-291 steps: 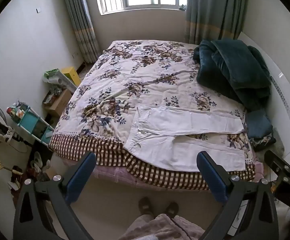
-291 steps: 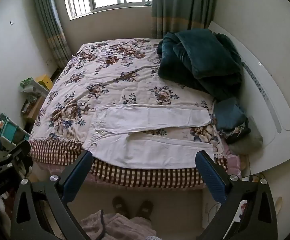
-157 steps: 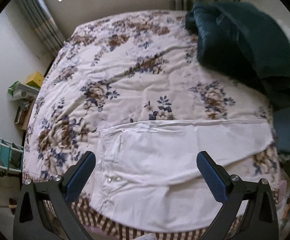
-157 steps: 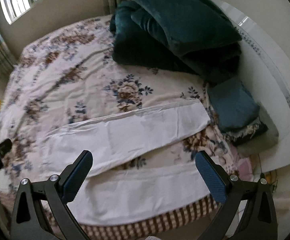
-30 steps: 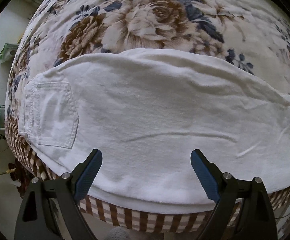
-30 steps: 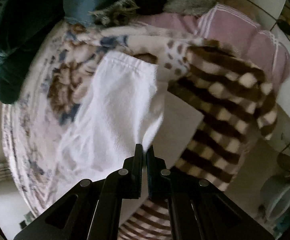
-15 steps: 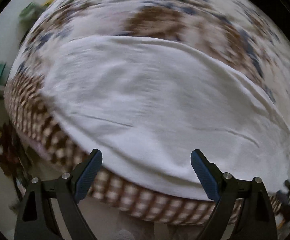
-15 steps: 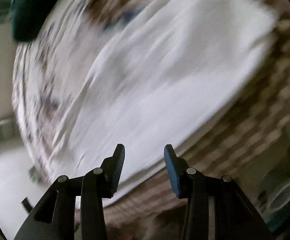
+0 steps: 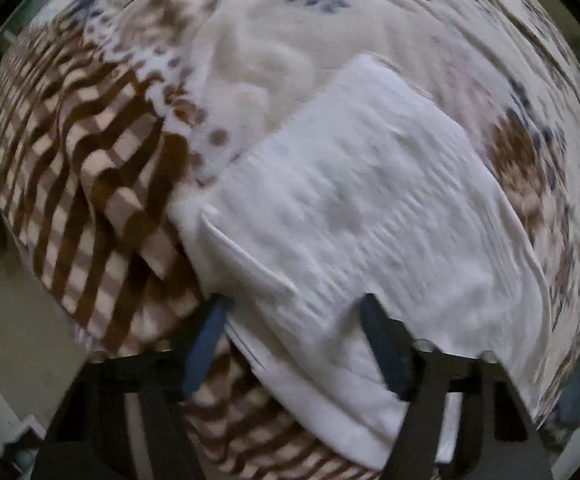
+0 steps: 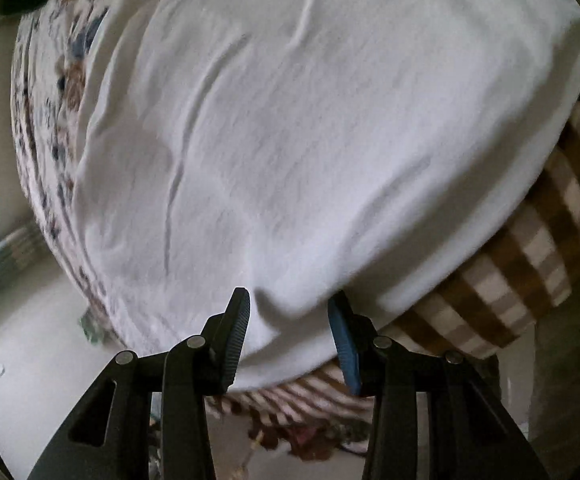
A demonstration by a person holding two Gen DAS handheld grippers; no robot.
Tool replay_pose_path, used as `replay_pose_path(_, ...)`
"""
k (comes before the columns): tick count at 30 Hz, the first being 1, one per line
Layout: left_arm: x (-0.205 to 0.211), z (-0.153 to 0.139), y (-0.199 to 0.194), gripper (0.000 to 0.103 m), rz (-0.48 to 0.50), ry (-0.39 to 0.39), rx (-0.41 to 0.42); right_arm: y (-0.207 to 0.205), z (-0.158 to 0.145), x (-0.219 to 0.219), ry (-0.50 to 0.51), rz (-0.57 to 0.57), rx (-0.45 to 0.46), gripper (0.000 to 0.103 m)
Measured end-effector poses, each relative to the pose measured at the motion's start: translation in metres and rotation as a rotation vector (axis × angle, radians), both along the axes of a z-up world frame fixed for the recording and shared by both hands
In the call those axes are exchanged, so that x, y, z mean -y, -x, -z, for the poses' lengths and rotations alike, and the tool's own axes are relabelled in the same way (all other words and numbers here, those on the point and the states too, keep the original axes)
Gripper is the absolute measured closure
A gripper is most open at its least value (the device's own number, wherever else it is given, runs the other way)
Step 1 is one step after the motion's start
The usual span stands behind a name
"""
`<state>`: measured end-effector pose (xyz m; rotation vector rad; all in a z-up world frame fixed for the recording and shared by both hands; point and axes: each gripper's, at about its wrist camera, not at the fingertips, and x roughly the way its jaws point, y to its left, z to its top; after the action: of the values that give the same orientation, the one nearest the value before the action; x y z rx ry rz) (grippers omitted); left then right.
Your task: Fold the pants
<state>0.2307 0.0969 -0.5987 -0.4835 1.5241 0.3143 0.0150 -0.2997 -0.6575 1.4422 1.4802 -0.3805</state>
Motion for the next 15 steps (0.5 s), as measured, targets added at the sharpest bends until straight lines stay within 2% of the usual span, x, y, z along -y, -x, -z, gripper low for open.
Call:
replay_pose_path(1,-0.005,0.000,0.000,0.070,-0.010,0.011,0.030,-0.001,-0.001,-0.005,0.044,-0.013,-0.014,0.081)
replay_pose_path(3,-0.008,-0.004,0.000,0.087,0.006,-0.016,0.054,0.000,-0.003,-0.007,0.078,-0.008,-0.010,0.083)
replay_pose_path(6,-0.002,-0.017,0.007,0.092,0.051,-0.043,0.113,-0.005,-0.017,-0.020,0.146,-0.046,0.014,0.090)
replay_pose_path(10,-0.006,-0.040,0.020,0.092,0.068,-0.040,0.168,-0.010,-0.043,-0.027,0.199,-0.097,0.030,0.091)
replay_pose_path(15,-0.025,-0.046,0.028,0.093,0.055,-0.019,0.157,-0.009,-0.065,-0.018,0.192,-0.143,0.039,0.092)
